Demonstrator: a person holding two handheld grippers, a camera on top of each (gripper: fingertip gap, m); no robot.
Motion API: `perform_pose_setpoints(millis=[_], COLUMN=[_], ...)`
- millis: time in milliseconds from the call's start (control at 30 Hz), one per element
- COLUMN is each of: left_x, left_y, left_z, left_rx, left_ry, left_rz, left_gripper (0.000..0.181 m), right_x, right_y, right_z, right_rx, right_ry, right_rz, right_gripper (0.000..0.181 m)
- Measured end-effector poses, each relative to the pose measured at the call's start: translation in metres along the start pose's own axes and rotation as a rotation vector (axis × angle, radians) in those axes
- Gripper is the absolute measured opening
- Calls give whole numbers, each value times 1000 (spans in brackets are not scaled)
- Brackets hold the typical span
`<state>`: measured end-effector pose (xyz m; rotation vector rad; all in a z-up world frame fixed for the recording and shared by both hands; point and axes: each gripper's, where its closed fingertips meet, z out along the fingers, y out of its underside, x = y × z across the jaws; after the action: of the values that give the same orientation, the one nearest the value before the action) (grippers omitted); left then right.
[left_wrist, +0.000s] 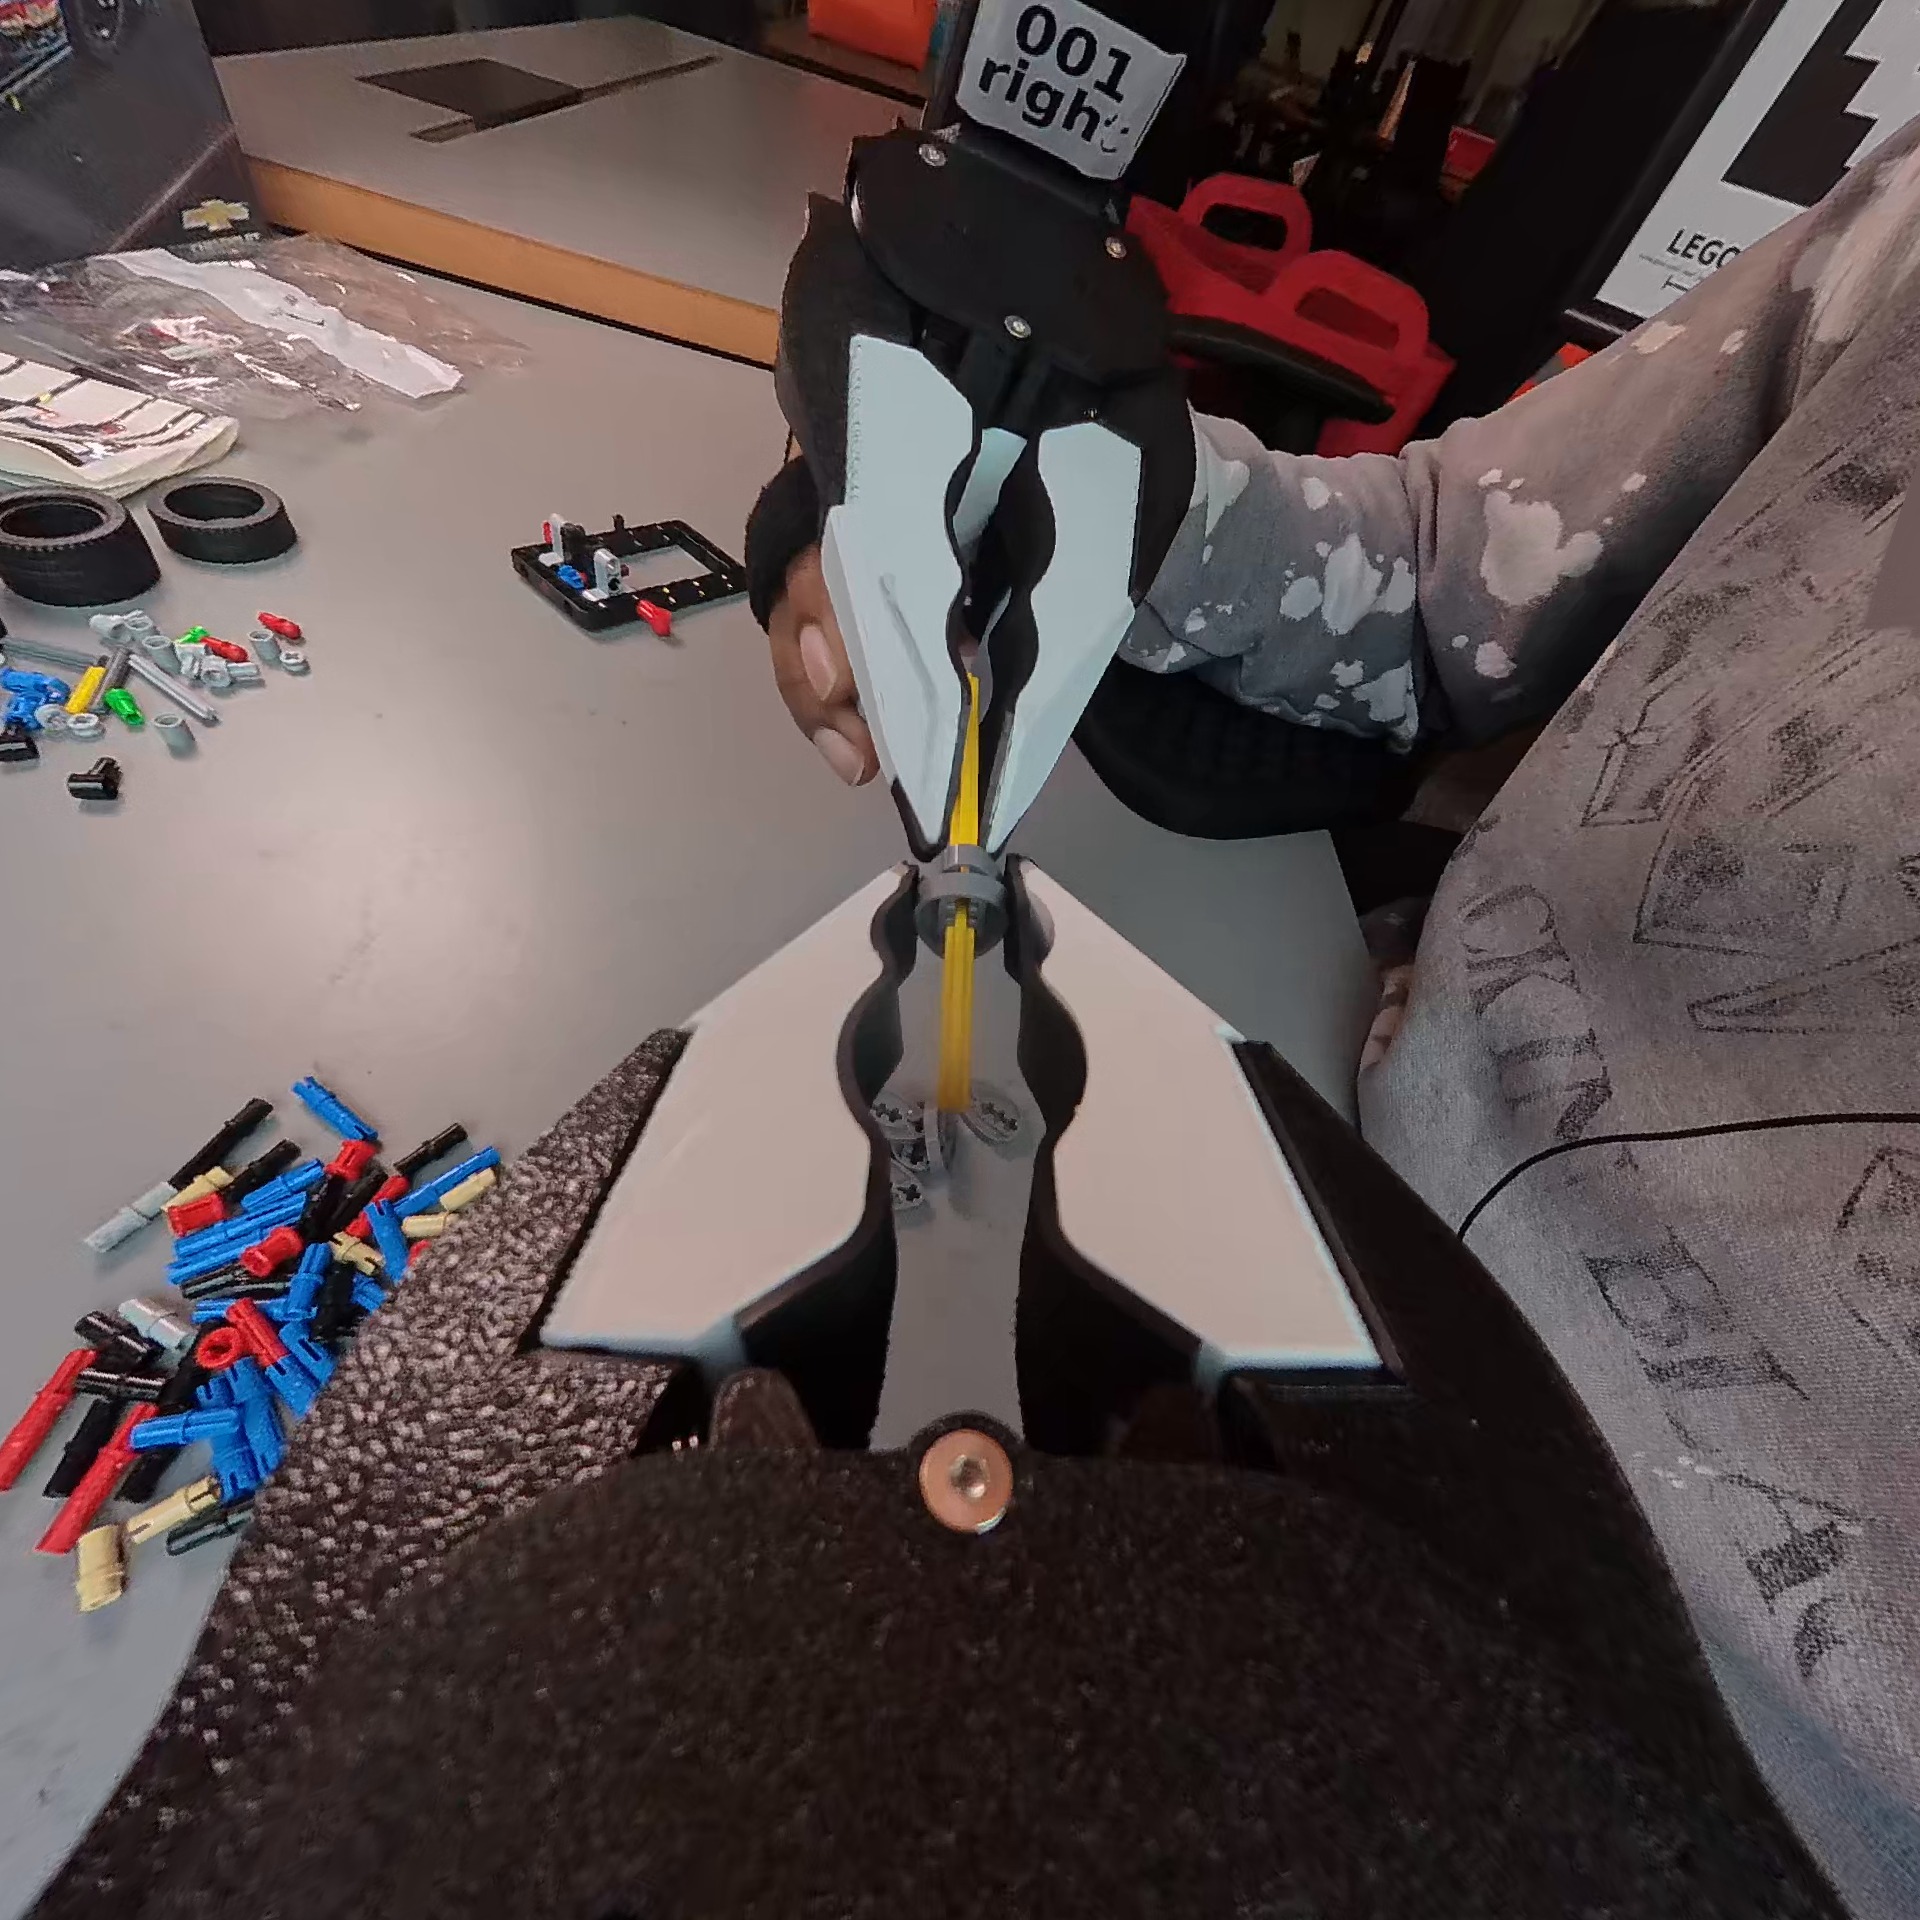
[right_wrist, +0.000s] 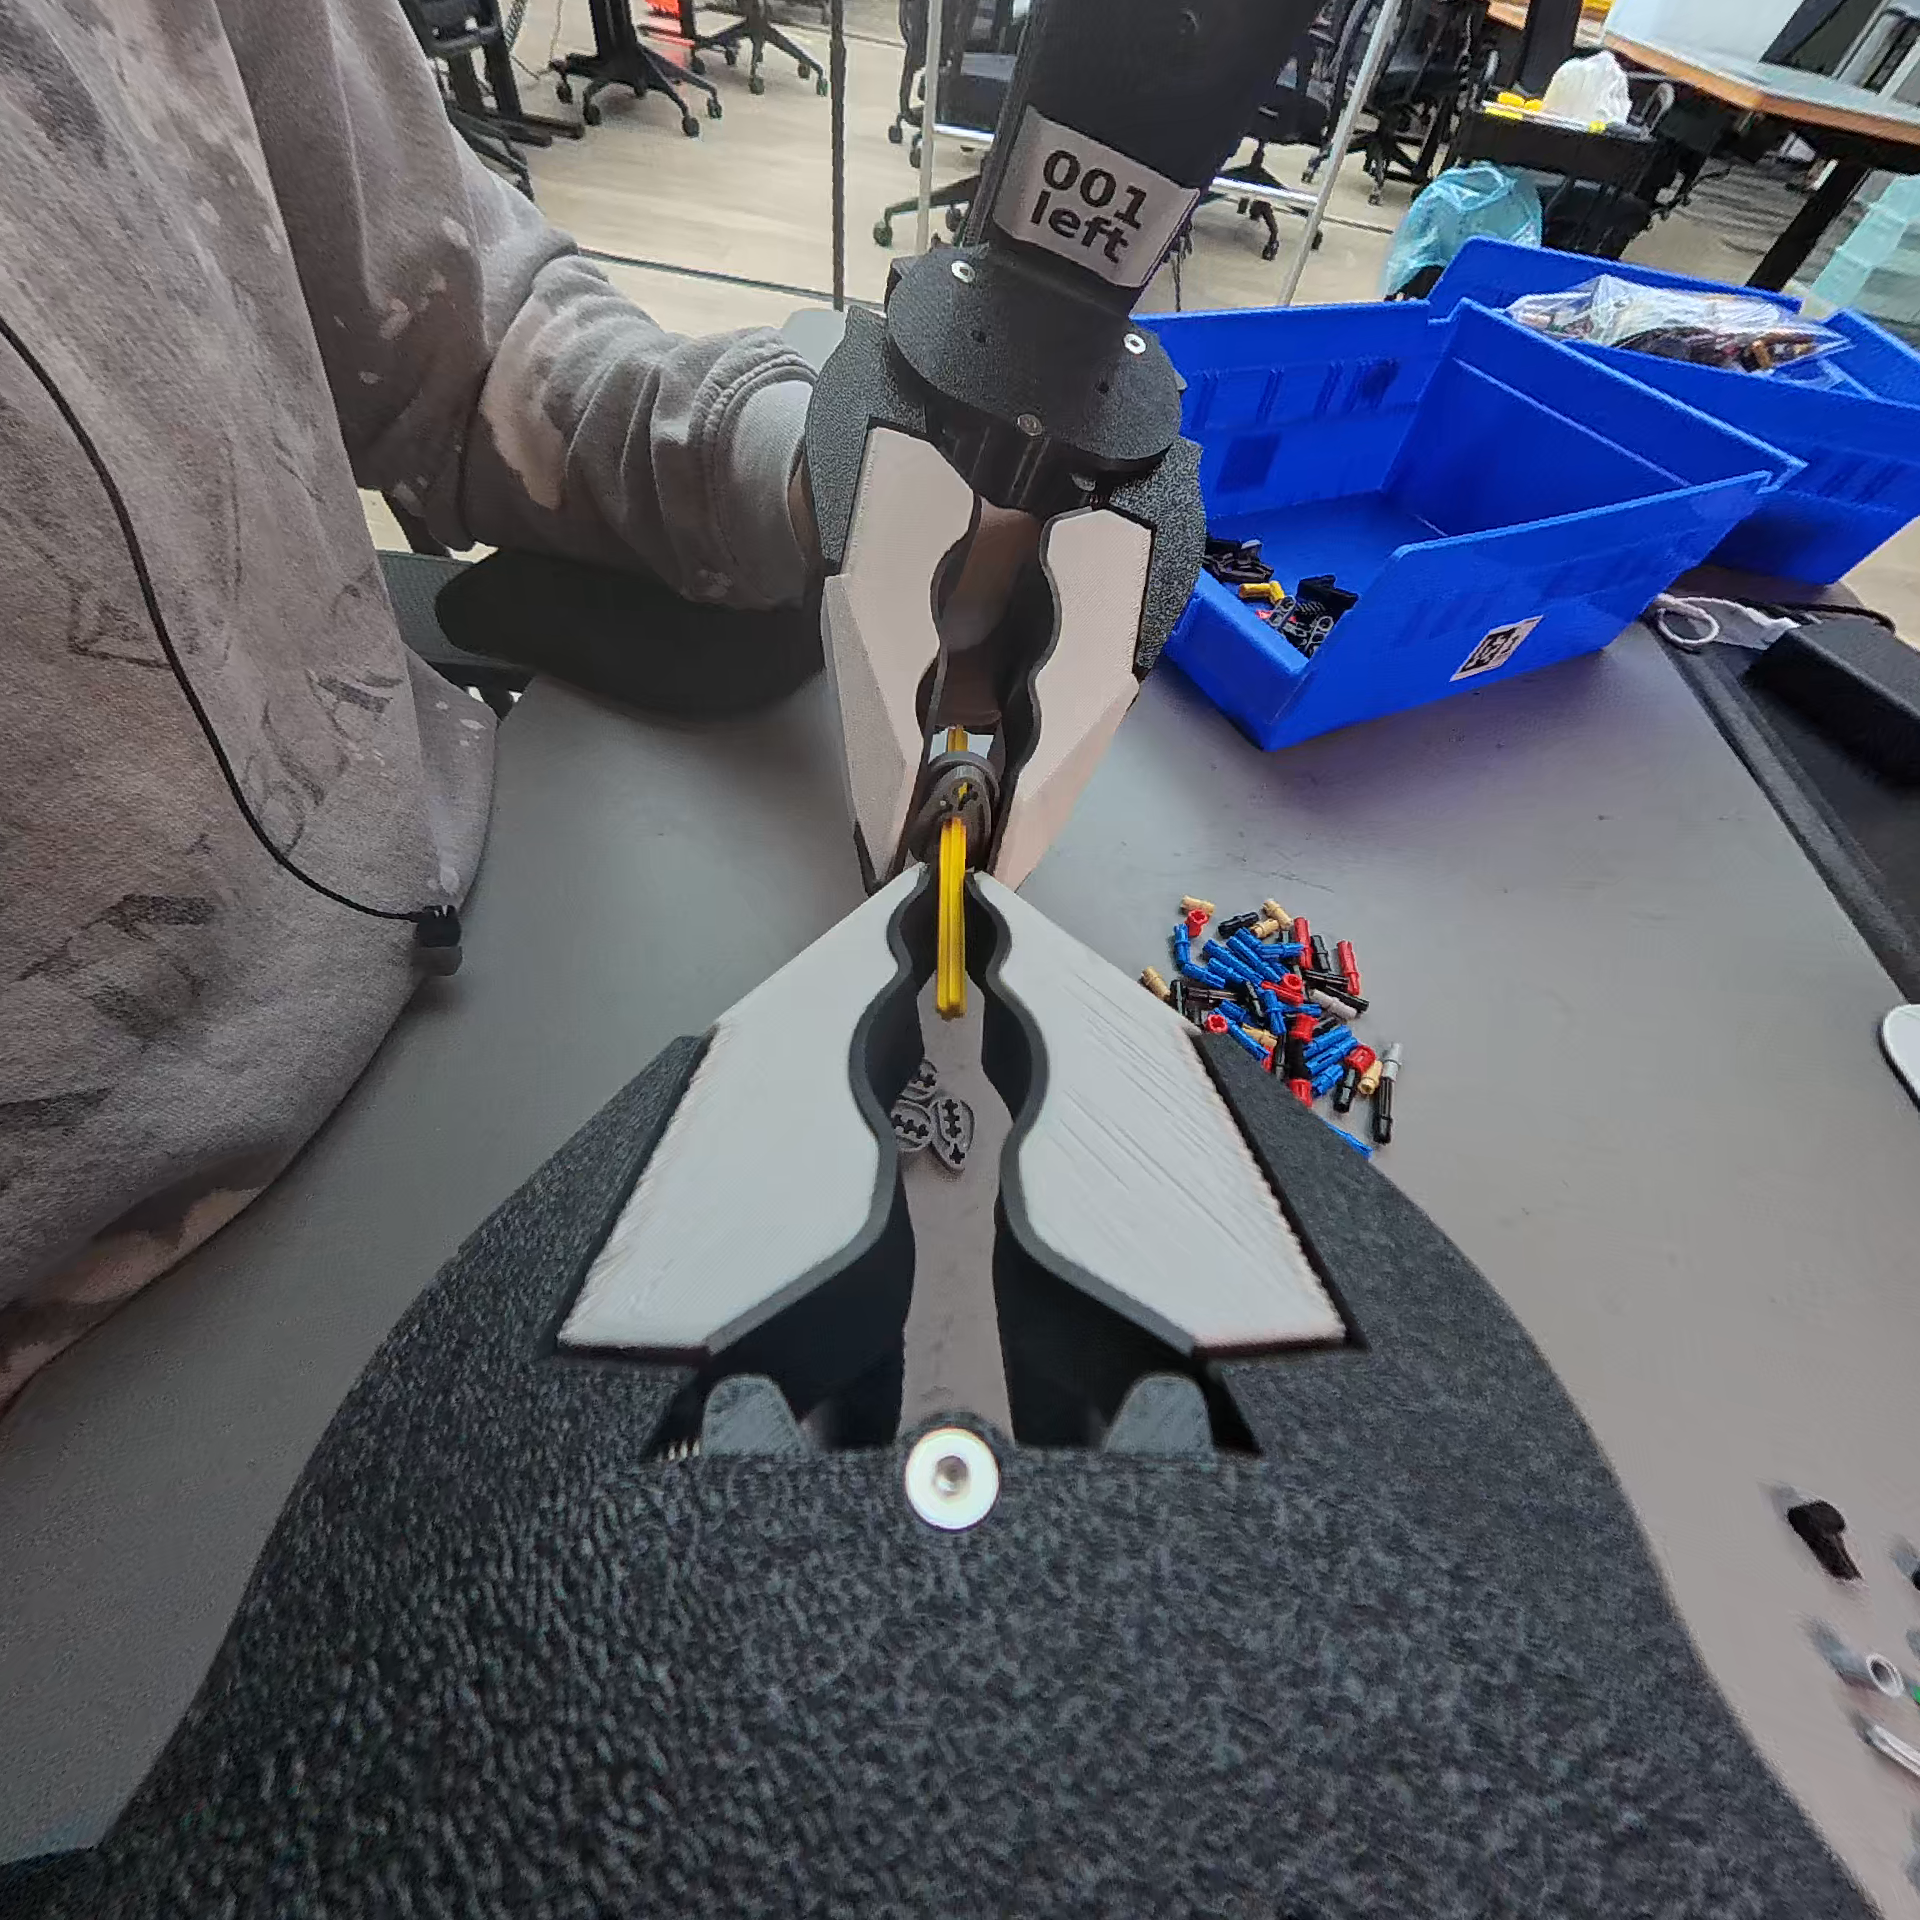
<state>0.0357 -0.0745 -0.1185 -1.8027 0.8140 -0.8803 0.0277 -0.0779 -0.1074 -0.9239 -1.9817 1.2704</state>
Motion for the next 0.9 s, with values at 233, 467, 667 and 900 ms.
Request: perform_pose_setpoints(millis=[233,467,667,900], left_x=[-1,-26,-11,-19], left_y=[-1,13,80,89], left_z=[-4,-40,13,17], left_rx=[-1,-42,-430,-446], left_ry=[-10,-107,-74,-92], left_rz=[8,14,102,42], left_gripper=[16,16,15,24], right_x=[1,31,48,39], right_y=[0,4,29,50], right_z=[-8,-73,-62,-45], right_rx=[8,27,-65,-144], right_ry=[-18,98,182,133], right_rz=[32,101,89,99], right_gripper=[4,3,4,4])
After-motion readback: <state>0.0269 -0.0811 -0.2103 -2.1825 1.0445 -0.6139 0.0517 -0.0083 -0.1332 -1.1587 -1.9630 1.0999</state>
